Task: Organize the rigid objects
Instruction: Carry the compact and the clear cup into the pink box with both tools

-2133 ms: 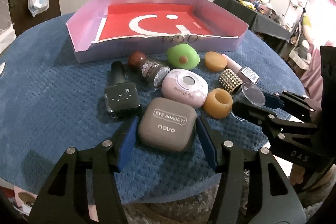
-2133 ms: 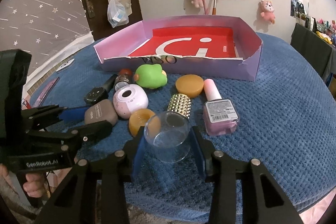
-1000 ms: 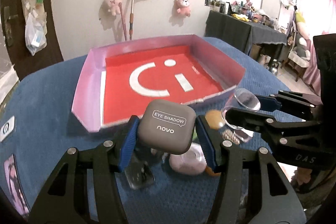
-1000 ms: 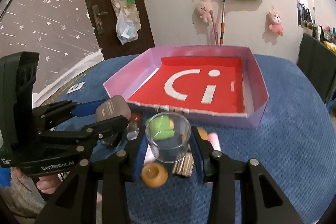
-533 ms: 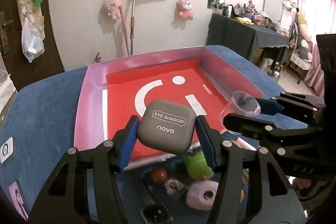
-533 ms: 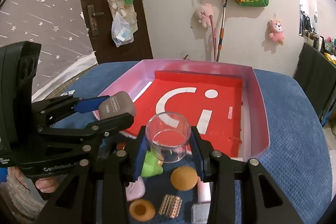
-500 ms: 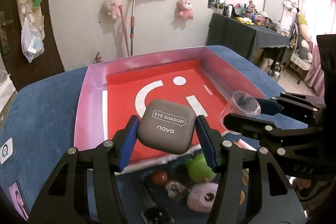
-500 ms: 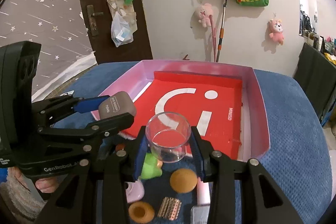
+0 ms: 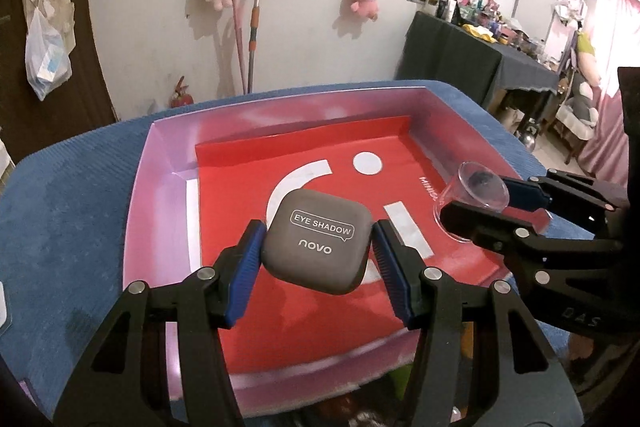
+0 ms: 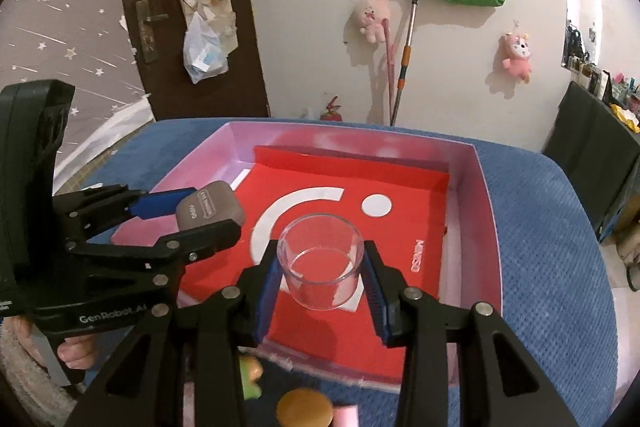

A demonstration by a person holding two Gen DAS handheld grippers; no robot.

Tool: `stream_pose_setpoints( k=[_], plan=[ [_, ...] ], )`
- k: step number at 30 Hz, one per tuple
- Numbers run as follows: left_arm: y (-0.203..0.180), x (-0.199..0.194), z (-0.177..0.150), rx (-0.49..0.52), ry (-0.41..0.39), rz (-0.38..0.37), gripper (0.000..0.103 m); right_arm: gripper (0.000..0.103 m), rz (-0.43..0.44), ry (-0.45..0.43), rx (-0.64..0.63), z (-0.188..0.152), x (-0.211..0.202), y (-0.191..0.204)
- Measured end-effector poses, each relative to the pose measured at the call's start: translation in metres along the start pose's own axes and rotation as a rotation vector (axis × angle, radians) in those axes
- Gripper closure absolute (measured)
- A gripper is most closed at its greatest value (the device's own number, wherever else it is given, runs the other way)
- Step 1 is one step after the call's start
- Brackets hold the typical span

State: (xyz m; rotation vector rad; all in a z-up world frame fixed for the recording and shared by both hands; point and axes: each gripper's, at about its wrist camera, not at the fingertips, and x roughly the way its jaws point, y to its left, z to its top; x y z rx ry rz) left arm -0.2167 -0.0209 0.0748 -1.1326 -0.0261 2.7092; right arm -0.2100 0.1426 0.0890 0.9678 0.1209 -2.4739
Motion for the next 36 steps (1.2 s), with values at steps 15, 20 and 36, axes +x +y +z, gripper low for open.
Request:
stream_pose_setpoints(
  k=[15, 20, 36],
  plan=[
    [0.019, 0.059, 0.005, -0.059, 0.145, 0.036, 0.050, 0.061, -0.058, 0.135, 0.044, 0.019, 0.075, -0.021],
    [0.025, 0.067, 0.002, -0.081, 0.185, 0.031, 0.050, 0.061, -0.064, 0.180, 0.060, 0.016, 0.089, -0.026],
    [0.025, 0.074, -0.001, -0.084, 0.237, 0.036, 0.050, 0.061, -0.086, 0.229, 0.064, 0.011, 0.102, -0.028]
  ],
)
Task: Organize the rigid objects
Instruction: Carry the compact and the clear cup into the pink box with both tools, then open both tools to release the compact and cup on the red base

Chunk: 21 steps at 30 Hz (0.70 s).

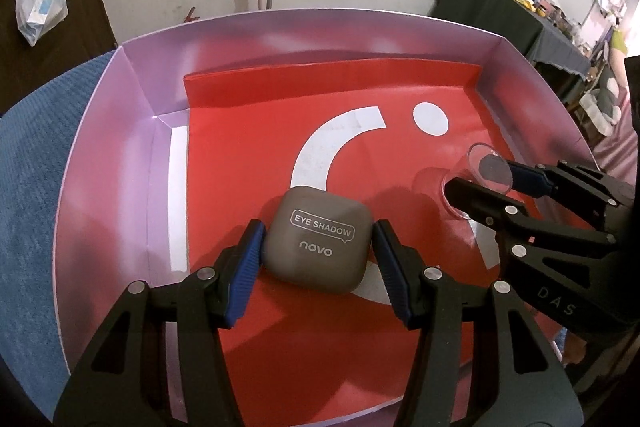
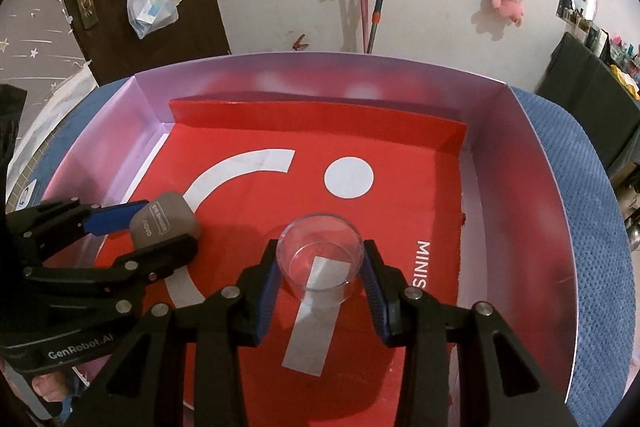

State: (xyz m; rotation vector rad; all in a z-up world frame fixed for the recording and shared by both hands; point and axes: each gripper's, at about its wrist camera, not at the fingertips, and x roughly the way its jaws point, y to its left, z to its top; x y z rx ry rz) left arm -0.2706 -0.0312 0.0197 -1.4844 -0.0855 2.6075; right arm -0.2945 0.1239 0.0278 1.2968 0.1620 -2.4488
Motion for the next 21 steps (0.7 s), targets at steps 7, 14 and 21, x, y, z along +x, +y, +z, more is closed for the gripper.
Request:
stream_pose_setpoints(
  k=[7, 14, 21],
  plan=[
    [0.0019, -0.0002, 0.0003, -0.001, 0.005, -0.002, 0.050, 0.061, 0.004, -0.001, 0.002, 0.0005, 0.0005, 0.0003],
    [0.0053, 0.0000, 0.0005, -0.009, 0.005, -0.010, 0.049, 0.061, 0.006, -0.001, 0.002, 0.0006, 0.0009, 0.0006],
    [0.0011, -0.0018, 0.0016, -0.003, -0.007, 0.013, 0.048, 0.060, 0.013, -0.004, 0.007, 0.0006, 0.0000, -0.0004]
  ],
)
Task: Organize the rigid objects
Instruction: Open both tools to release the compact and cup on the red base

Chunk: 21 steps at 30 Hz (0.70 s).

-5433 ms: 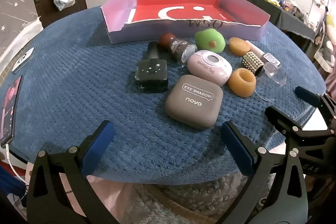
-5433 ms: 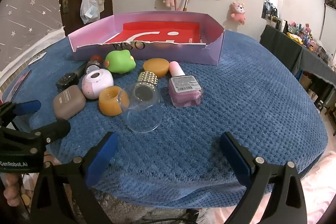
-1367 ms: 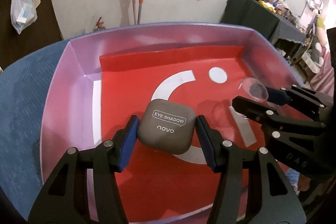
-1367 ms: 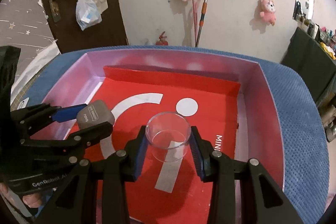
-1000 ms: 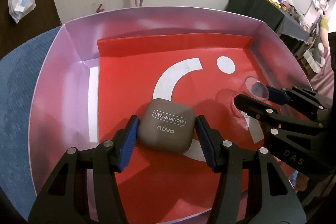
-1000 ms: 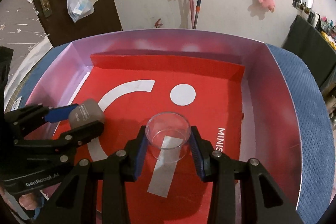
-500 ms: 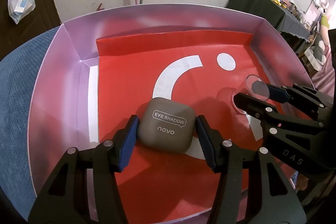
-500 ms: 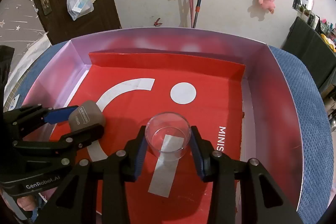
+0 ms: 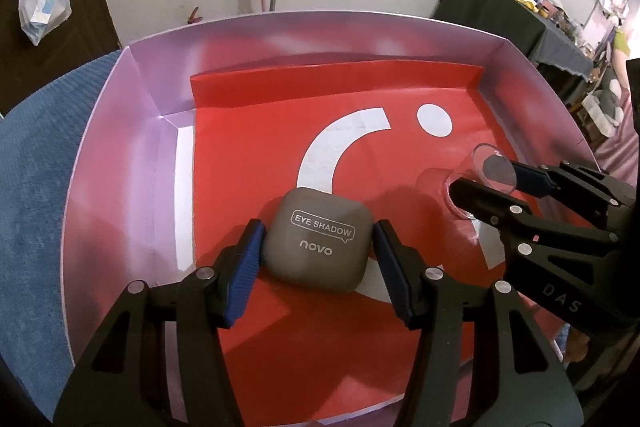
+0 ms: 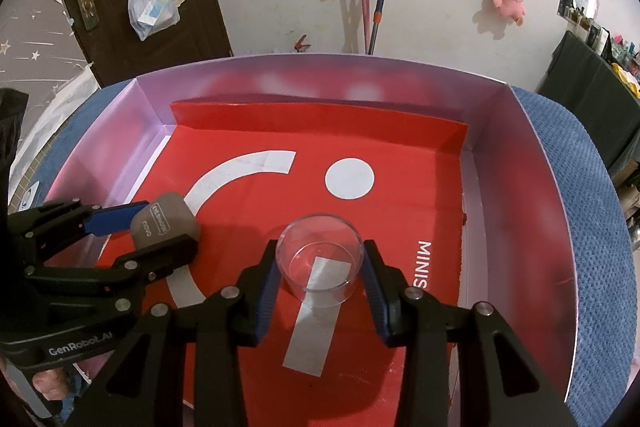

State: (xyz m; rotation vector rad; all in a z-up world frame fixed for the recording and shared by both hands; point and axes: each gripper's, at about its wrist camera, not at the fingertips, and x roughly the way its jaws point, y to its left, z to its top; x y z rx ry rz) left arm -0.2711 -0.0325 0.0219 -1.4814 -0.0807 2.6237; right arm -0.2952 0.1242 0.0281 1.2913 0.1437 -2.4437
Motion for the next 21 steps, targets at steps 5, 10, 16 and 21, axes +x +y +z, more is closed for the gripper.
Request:
stream_pose_setpoints(
  k=[5, 10, 16, 21],
  plan=[
    [0.002, -0.006, 0.001, 0.005, -0.031, 0.030, 0.035, 0.057, 0.009, -0.001, 0.006, 0.001, -0.002, -0.001],
    [0.006, -0.009, 0.001, -0.010, -0.031, 0.022, 0.032, 0.048, 0.013, -0.018, 0.008, 0.002, -0.010, 0.001],
    [0.000, -0.017, 0.000, 0.005, -0.044, 0.021, 0.025, 0.040, 0.029, -0.042, 0.015, 0.002, -0.024, 0.003],
    [-0.003, -0.026, -0.003, 0.007, -0.061, 0.006, 0.017, 0.034, 0.045, -0.073, 0.032, 0.001, -0.041, 0.001]
  ],
)
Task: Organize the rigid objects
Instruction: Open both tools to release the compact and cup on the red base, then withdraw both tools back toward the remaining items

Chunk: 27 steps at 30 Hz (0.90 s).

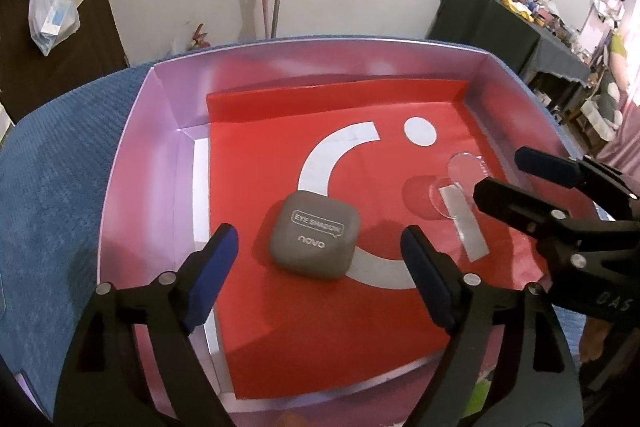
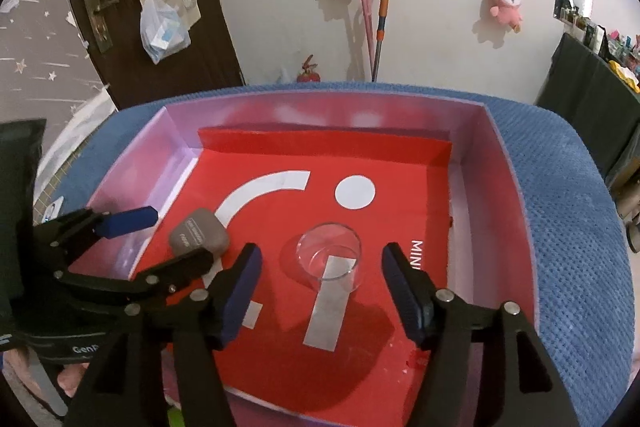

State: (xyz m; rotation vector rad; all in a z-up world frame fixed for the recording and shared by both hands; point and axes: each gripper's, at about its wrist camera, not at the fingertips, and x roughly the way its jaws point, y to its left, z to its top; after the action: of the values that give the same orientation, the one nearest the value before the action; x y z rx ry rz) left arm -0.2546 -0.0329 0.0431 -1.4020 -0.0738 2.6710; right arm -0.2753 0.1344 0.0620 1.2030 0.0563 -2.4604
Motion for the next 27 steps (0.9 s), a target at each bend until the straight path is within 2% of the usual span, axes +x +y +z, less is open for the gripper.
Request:
stream_pose_setpoints(
  k=[1, 4, 6, 12, 22, 27],
  plan=[
    [-0.001, -0.003, 0.000, 0.001, -0.004, -0.005, 0.016, 0.031, -0.003, -0.010, 0.002, 0.000, -0.004, 0.000],
    [-0.004, -0.009, -0.003, 0.005, -0.017, -0.006, 0.011, 0.029, 0.001, -0.028, 0.009, 0.000, -0.014, -0.002],
    [-0.006, -0.015, -0.006, 0.007, -0.034, 0.004, 0.001, 0.029, 0.006, -0.035, 0.013, -0.001, -0.019, -0.002],
    [-0.005, -0.033, -0.010, -0.016, -0.064, -0.031, 0.001, 0.020, 0.023, -0.071, 0.022, -0.004, -0.037, -0.001],
    [-0.007, -0.059, -0.027, -0.035, -0.133, -0.020, 0.000, 0.001, 0.080, -0.127, 0.024, -0.014, -0.066, 0.007],
    [-0.011, -0.067, -0.037, -0.014, -0.171, 0.010, 0.000, 0.000, 0.096, -0.152, 0.027, -0.023, -0.078, 0.010]
  ],
)
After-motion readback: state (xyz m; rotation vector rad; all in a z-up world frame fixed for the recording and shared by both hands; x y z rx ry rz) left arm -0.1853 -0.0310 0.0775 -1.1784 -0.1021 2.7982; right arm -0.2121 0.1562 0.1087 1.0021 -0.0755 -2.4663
